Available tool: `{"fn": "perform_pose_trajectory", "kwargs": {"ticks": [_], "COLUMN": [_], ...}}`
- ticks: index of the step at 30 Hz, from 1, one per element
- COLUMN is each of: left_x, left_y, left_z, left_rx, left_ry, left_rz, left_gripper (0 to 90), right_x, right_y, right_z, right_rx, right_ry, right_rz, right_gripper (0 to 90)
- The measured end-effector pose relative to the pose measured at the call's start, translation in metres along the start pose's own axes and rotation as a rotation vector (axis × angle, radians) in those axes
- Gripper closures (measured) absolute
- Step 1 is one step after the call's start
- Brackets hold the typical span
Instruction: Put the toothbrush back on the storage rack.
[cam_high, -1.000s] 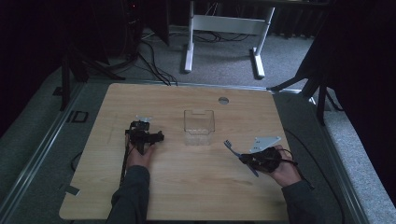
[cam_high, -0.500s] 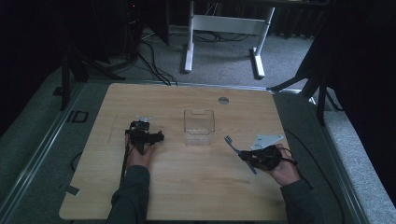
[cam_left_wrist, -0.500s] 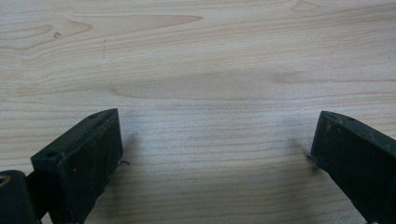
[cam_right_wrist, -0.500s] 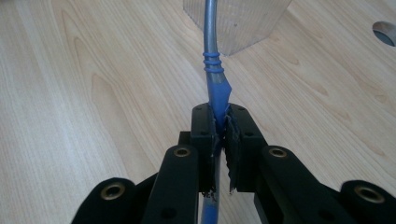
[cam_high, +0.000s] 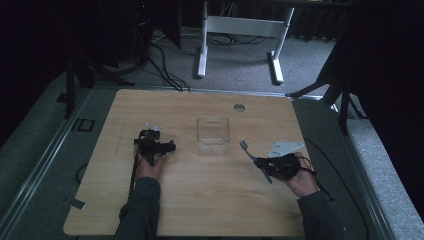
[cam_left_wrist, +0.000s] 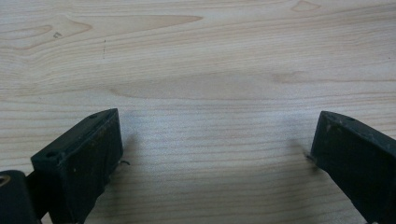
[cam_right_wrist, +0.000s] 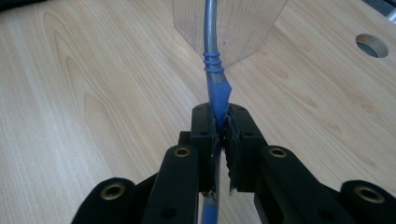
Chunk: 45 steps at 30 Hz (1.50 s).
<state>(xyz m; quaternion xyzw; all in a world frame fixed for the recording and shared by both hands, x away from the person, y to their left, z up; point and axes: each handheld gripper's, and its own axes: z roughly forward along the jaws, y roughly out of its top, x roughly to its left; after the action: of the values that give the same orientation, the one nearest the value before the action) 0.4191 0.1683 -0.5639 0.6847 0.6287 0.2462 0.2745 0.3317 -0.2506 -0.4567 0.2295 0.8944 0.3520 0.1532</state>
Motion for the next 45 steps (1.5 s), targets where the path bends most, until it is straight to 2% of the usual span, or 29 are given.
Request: {"fn": "perform_pose_trajectory", "kwargs": {"ticks": [18, 30, 45], "left_x": [0.0, 0.0, 0.0], "left_y": [0.0, 0.0, 0.0], "left_z": [0.0, 0.0, 0.0], "left_rx": [0.0, 0.0, 0.0], "left_ry": [0.0, 0.0, 0.0], "left_rz": [0.0, 0.0, 0.0], "left_gripper": [2.4, 2.5, 2.5], "right_x": [-0.003, -0.002, -0.005], "right_y": [0.006, 0.014, 0.024], "right_z": [0.005, 0.007, 0.01], "right_rx": [-0.048, -0.075, -0.115], "right_ry": [-0.037, -0.034, -0.046], "right_rz": [0.039, 0.041, 0.076], "right_gripper": [82.1, 82.2, 82.2]}}
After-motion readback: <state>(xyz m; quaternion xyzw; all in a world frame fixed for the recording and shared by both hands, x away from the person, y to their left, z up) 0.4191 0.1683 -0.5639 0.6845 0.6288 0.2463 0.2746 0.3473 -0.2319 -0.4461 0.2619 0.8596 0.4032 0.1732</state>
